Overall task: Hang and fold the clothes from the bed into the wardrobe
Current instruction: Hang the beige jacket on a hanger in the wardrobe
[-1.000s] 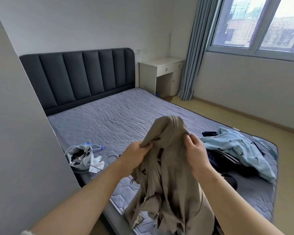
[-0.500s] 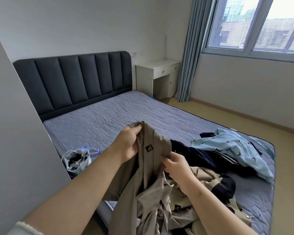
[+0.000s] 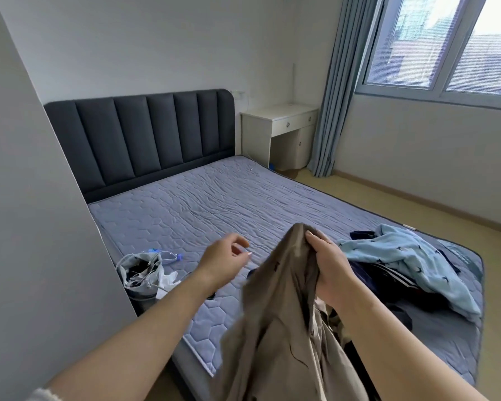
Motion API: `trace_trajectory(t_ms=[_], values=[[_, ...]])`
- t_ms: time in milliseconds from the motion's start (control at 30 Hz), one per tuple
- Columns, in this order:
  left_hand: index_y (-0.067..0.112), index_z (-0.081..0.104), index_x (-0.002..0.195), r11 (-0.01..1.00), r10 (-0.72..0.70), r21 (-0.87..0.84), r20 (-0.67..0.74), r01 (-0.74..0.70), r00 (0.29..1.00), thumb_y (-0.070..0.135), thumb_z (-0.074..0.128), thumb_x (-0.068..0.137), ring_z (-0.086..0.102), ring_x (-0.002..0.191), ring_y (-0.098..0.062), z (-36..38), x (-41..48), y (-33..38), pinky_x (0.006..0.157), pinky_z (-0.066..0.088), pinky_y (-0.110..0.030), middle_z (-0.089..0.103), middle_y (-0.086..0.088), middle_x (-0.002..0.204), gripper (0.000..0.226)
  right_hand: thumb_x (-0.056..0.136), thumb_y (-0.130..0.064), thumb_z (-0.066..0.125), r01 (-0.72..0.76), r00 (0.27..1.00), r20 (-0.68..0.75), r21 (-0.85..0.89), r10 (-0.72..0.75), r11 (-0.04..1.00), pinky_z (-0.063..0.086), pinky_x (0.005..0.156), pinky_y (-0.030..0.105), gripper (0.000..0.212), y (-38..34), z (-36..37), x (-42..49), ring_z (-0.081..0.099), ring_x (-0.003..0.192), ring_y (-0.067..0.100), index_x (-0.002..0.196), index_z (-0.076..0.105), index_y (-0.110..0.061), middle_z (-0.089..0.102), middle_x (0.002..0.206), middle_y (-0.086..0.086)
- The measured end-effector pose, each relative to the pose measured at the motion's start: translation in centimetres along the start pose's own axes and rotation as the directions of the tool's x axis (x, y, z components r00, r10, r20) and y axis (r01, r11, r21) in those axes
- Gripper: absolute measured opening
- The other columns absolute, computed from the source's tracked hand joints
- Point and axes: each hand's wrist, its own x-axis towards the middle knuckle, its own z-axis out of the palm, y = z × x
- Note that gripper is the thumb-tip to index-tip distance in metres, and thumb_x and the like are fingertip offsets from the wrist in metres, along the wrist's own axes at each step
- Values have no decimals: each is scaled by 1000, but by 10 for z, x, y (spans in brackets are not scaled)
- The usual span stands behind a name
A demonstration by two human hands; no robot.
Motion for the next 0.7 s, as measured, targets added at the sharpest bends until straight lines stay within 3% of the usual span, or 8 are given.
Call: trace_trajectory(t_ms=[67, 133, 300, 367, 467, 567, 633, 700], values=[[21, 54, 91, 949, 62, -314, 182, -2, 981, 21, 54, 93, 61, 65, -4, 8, -8, 11, 63, 47, -18, 58, 2, 81, 2, 99, -12, 42, -2, 1000, -16, 22, 2, 1000, 51, 65, 37, 20, 0, 4, -1, 59, 65, 25, 90, 60, -13, 62, 77, 16], [23, 54, 96, 919, 142, -395, 293, -15, 945, 25, 56, 92, 64, 75, -5, 15, -13, 17, 65, 50, -16, 61, 1, 92, 5, 99, -14, 40, 1, 999, -40, 75, 2, 997, 54, 56, 35, 19, -1, 6, -1, 60, 62, 26, 92, 58, -12, 62, 77, 18], [25, 51, 99, 982, 161, -152, 377, -110, 912, 27, 77, 74, 59, 94, -12, 43, -18, 17, 88, 49, -27, 59, 4, 97, 37, 100, -13, 39, 62, 995, -95, 222, -42, 973, 52, 53, 29, 21, -7, 12, -3, 57, 63, 22, 92, 58, -18, 60, 78, 13], [29, 50, 98, 990, 139, -53, 426, -129, 894, 37, 79, 69, 58, 88, -5, 55, -19, 17, 82, 47, -19, 58, 12, 94, 42, 99, -13, 40, 88, 993, -101, 227, -66, 970, 52, 52, 25, 21, -11, 13, -4, 58, 66, 19, 93, 59, -19, 61, 81, 11], [38, 47, 95, 987, 153, -43, 489, -152, 859, 45, 78, 65, 55, 84, 5, 64, -19, 17, 75, 42, -10, 56, 21, 92, 44, 99, -11, 40, 115, 991, -96, 226, -95, 967, 52, 49, 21, 20, -19, 11, -3, 61, 68, 16, 97, 59, -18, 63, 83, 8], [38, 50, 77, 976, 177, 53, 373, -212, 911, 36, 67, 77, 56, 80, -5, 61, -13, 15, 62, 36, -5, 56, 20, 77, 17, 100, -9, 37, 128, 991, -75, 284, -111, 950, 55, 57, 22, 22, -23, 5, -1, 63, 70, 14, 99, 57, -16, 64, 87, 8], [34, 49, 69, 978, 170, 81, 222, -192, 960, 23, 57, 85, 55, 80, -12, 54, -3, 11, 59, 36, -17, 54, 17, 70, 21, 100, -7, 34, 124, 992, -50, 325, -114, 937, 55, 58, 19, 24, -22, 0, 1, 65, 64, 10, 97, 57, -15, 64, 83, 7], [27, 53, 75, 994, 111, -29, 54, -110, 992, 13, 53, 89, 57, 83, -23, 41, 8, 12, 65, 39, -28, 61, 4, 76, 20, 100, -6, 33, 126, 992, -51, 309, -116, 943, 54, 57, 20, 27, -19, -5, 2, 64, 56, 8, 92, 56, -16, 65, 72, 3]])
